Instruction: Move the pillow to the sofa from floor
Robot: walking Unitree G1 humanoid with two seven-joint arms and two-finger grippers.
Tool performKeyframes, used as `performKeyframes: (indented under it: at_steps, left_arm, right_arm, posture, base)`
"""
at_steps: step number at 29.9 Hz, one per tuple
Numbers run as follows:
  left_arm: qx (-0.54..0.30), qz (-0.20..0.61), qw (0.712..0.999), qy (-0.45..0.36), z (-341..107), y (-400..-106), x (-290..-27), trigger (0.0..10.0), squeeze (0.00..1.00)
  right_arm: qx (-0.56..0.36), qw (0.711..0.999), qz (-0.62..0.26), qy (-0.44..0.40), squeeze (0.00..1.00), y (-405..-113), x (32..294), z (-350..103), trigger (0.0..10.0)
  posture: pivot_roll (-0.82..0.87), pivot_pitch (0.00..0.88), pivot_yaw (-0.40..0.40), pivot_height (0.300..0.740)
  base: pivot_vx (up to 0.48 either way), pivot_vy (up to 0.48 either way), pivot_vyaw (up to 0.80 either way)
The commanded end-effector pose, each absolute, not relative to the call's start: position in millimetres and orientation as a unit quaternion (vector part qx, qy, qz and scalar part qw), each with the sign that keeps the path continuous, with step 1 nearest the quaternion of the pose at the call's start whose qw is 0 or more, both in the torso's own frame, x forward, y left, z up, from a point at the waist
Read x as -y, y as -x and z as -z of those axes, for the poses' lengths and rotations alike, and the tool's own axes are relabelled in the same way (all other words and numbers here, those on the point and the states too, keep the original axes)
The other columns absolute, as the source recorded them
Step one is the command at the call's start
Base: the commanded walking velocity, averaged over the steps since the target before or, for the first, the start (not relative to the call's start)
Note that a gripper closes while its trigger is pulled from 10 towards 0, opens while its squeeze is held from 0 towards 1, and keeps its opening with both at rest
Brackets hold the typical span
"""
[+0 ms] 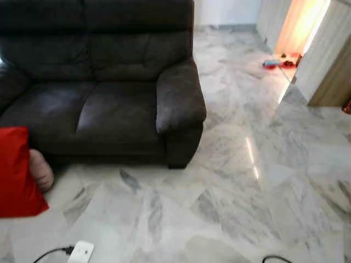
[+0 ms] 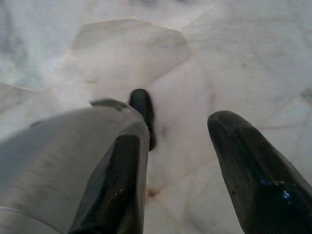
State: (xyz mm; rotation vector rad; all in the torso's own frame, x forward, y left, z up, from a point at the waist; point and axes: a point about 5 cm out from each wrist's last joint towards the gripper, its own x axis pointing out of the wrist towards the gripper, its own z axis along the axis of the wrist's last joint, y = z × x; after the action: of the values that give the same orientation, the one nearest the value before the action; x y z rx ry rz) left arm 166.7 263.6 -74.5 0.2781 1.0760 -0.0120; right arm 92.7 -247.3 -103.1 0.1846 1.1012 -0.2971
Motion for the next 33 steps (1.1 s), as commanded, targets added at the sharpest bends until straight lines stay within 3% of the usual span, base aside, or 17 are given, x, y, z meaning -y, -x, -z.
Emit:
performKeyframes:
  at_steps: [1,17,33]
  left_arm:
    - [-0.517,0.003,0.846,-0.13,75.9,-162.1,-265.8,10.0,0.0]
    - [-0.518,0.008,0.844,-0.135,76.1,-160.9,-266.5,10.0,0.0]
    - [-0.515,0.005,0.847,-0.132,74.9,-163.7,-266.3,10.0,0.0]
  right_arm:
    - [-0.52,0.837,0.146,-0.087,0.0,-91.7,249.3,102.8,10.0]
    - [-0.521,0.836,0.148,-0.092,0.0,-89.8,247.6,103.7,10.0]
    - [-0.516,0.838,0.147,-0.094,0.0,-93.0,248.7,102.7,10.0]
  posture:
    - [-0.02,0.031,0.009,0.74]
    - [-0.03,0.005,0.02,0.74]
    - [-0.02,0.061,0.013,0.74]
  base:
    - [0.0,0.398,0.0]
    - [0.0,0.399,0.0]
    - [0.0,0.4,0.0]
